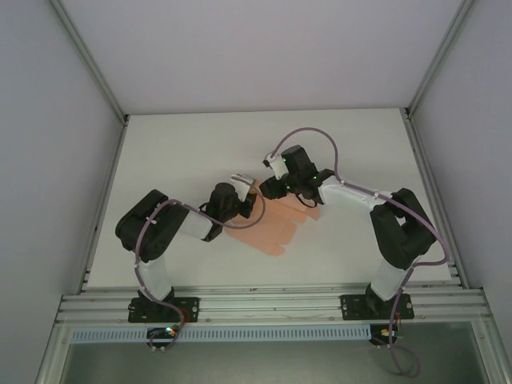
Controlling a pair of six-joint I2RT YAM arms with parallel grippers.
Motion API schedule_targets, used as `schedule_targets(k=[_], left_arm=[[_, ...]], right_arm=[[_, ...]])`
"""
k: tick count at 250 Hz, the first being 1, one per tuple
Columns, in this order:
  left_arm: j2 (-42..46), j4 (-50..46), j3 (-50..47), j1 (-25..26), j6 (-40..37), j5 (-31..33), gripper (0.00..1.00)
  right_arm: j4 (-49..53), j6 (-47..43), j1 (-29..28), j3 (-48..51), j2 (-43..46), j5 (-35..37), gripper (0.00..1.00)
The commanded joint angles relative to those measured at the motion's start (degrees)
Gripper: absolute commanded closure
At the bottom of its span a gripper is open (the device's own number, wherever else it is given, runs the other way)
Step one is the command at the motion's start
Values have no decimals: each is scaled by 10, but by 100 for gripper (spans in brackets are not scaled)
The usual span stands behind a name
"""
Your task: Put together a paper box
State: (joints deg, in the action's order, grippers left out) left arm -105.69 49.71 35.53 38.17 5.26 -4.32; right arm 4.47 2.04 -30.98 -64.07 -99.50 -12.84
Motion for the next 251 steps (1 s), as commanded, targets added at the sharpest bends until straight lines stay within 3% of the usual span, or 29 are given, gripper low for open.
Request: schedule_targets(k=[1,59,76,107,123,132,149,180,224,251], left_arm=[[-4,2,7,6,-11,-14,89],[0,-13,31,6,-19,4,84],[-2,-17,39,4,-23,5,76],[-8,-16,53,4,-22,8,73],[-14,-16,58,1,-22,2,87],[-17,-19,62,0,-20,8,100],[-21,-26,65,0,-24,28,100],[-26,-6,45,2,-7,120,100],[-24,-1,31,5,-6,124,100],[8,-15,22,9,6,145,100]], right_arm=[[62,9,8,10,-50,-3,55],[72,2,8,1,-60,-21,59],[77,-2,8,-2,-58,-22,59],[82,-6,8,-4,-61,-25,59],[83,-5,8,-3,-61,-24,59],[82,-5,8,-2,-61,-23,59],[81,-3,9,-1,-58,-20,60],[78,0,10,4,-53,-22,60],[70,20,10,7,-48,-17,58],[81,30,12,0,-18,7,47]])
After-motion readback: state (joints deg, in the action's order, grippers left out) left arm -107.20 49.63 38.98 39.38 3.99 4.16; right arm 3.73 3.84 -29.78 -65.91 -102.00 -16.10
